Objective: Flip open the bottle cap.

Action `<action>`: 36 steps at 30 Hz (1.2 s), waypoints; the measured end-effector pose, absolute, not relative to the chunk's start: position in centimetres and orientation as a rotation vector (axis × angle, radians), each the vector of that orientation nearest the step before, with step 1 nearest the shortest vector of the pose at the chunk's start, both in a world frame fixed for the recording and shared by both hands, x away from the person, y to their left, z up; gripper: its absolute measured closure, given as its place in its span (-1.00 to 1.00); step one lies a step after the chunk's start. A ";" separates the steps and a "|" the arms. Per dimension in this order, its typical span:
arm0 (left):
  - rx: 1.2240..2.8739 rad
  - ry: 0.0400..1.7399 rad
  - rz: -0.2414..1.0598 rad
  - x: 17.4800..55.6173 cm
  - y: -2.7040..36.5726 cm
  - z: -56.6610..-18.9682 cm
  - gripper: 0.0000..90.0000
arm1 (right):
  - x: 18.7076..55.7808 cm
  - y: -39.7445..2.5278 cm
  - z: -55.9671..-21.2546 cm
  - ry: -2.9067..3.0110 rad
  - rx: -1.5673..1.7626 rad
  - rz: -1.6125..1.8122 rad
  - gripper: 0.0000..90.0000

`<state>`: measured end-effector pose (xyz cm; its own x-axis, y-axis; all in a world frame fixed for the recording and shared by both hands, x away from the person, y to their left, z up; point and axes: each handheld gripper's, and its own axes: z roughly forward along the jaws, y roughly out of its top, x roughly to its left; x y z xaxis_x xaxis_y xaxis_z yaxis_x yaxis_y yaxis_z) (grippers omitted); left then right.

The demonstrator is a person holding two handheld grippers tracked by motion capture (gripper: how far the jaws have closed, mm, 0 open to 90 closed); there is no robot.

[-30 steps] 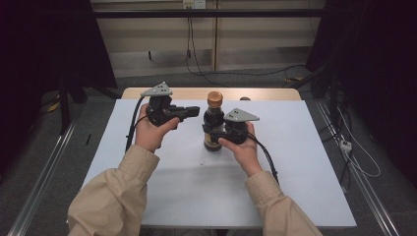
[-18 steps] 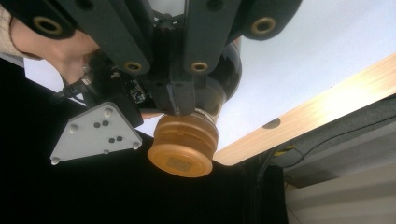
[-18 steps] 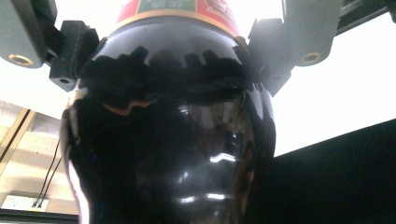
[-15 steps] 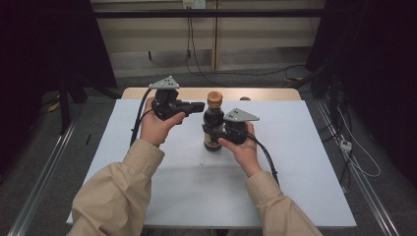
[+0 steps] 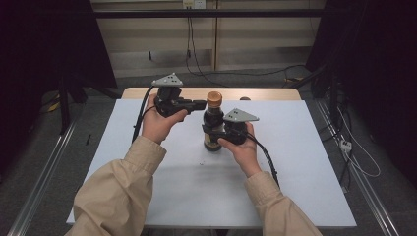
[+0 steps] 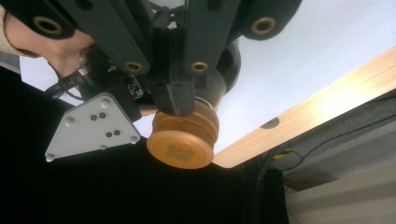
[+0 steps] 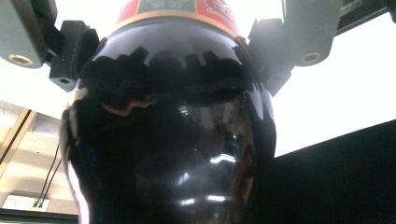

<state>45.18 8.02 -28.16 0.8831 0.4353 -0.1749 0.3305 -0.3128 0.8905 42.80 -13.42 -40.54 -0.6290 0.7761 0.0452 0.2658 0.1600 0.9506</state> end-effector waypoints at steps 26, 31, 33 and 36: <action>1.879 0.505 0.250 44.2 4.7 -22.7 1.00 | 41.6 -10.7 -40.0 2.041 0.817 1.330 -0.29; 1.947 0.528 0.241 43.9 4.7 -21.9 1.00 | 41.6 -8.8 -39.7 2.059 0.779 1.239 -0.29; 1.952 0.546 0.251 44.0 5.8 -22.2 1.00 | 41.9 -9.4 -39.6 2.064 0.806 1.260 -0.29; 1.931 0.577 0.237 44.2 7.7 -23.1 1.00 | 42.0 -9.9 -39.7 2.055 0.840 1.291 -0.29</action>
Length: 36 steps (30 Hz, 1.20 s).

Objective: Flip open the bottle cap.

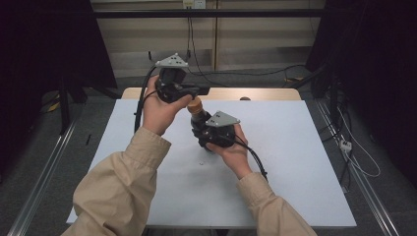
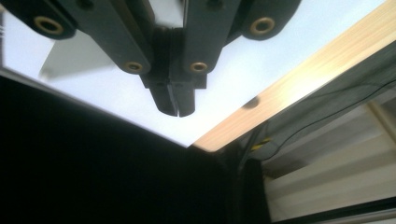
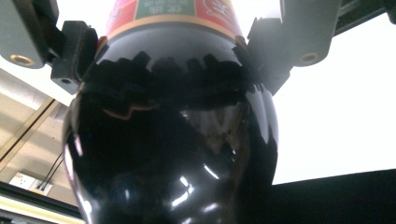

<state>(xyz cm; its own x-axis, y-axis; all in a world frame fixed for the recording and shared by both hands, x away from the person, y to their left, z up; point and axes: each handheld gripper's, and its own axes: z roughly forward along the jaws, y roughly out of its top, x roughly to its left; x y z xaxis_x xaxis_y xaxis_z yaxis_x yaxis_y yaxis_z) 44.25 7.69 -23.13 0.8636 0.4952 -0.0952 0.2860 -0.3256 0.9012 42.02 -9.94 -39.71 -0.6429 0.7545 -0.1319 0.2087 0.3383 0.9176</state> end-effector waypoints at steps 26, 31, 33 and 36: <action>1.990 0.639 0.198 44.5 10.2 -26.9 1.00 | 42.6 -11.9 -40.2 2.017 0.939 1.400 -0.30; 1.993 0.629 0.182 44.6 9.7 -27.3 1.00 | 42.6 -12.2 -40.2 2.010 0.960 1.413 -0.30; 1.998 0.620 0.179 44.5 9.4 -27.3 1.00 | 42.6 -12.3 -40.3 2.008 0.964 1.419 -0.30; 1.993 0.615 0.173 44.5 9.0 -27.4 1.00 | 42.6 -12.4 -40.3 2.005 0.969 1.423 -0.30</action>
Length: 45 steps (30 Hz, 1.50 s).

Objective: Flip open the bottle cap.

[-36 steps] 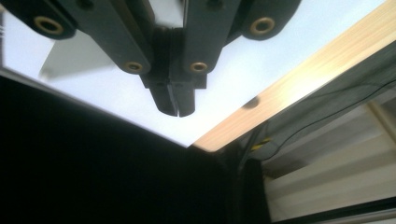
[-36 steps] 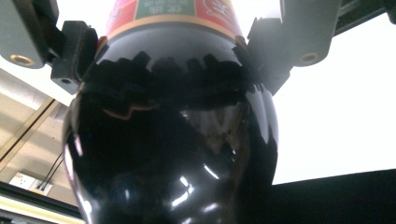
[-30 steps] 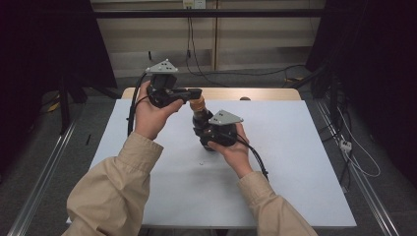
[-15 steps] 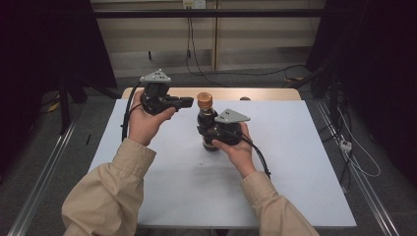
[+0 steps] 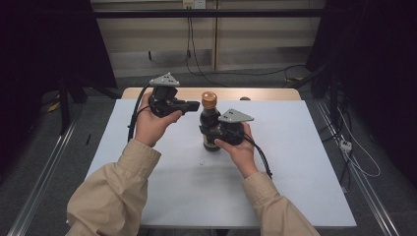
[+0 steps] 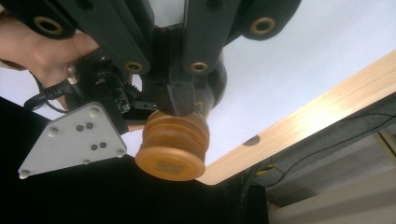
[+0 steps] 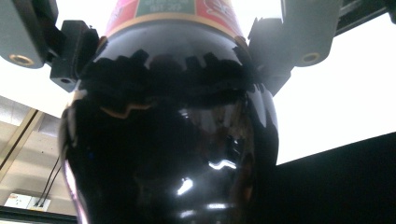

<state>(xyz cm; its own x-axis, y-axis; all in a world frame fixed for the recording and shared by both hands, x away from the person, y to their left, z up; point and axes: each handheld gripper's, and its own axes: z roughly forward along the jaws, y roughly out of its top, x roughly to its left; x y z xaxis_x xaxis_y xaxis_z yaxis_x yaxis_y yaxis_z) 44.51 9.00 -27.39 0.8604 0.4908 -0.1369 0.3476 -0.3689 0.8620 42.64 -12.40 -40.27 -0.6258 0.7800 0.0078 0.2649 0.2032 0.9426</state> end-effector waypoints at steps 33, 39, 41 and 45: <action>1.999 0.593 0.178 44.8 7.0 -26.9 1.00 | 42.6 -13.0 -40.5 1.980 1.011 1.456 -0.31; 1.987 0.593 0.182 44.9 6.9 -26.8 1.00 | 42.6 -13.1 -40.5 1.977 1.013 1.459 -0.31; 1.996 0.597 0.182 44.9 6.9 -26.8 1.00 | 42.6 -13.1 -40.6 1.976 1.015 1.460 -0.31; 1.987 0.598 0.181 44.9 6.8 -26.8 1.00 | 42.7 -13.1 -40.6 1.974 1.019 1.461 -0.31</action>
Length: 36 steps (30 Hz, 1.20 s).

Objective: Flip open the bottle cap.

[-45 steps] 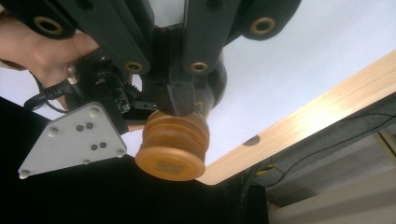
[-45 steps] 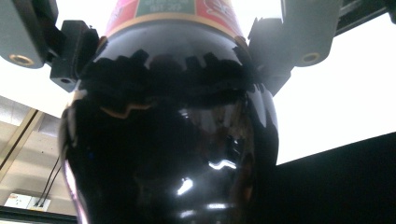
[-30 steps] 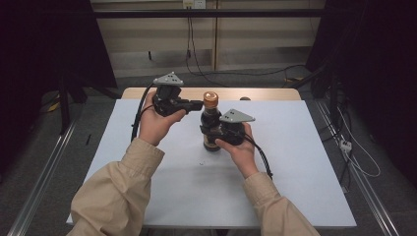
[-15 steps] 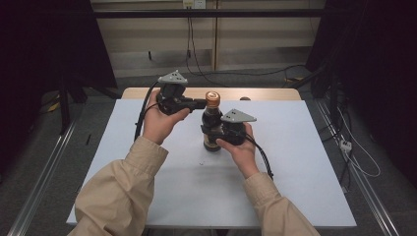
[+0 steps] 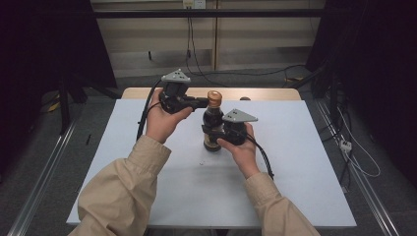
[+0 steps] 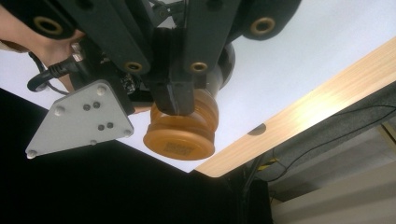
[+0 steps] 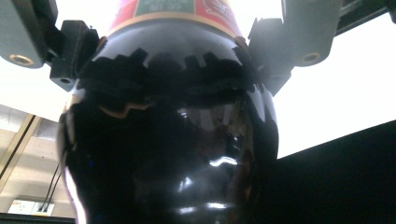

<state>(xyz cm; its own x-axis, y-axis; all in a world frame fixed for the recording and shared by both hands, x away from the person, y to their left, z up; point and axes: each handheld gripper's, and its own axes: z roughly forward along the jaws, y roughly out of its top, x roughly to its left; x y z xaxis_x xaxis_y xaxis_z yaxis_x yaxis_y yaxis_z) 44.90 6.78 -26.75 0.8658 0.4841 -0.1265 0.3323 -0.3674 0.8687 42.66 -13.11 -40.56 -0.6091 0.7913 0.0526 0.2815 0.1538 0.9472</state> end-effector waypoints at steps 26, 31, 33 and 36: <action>1.992 0.611 0.207 44.9 6.3 -26.3 1.00 | 42.7 -13.2 -40.6 1.972 1.024 1.460 -0.30; 1.995 0.613 0.208 44.9 6.3 -26.2 1.00 | 42.7 -13.2 -40.6 1.971 1.026 1.461 -0.30; 1.987 0.612 0.210 44.9 6.3 -26.2 1.00 | 42.7 -13.2 -40.6 1.971 1.025 1.460 -0.30; 1.992 0.615 0.212 44.9 6.3 -26.2 1.00 | 42.7 -13.2 -40.6 1.970 1.026 1.461 -0.30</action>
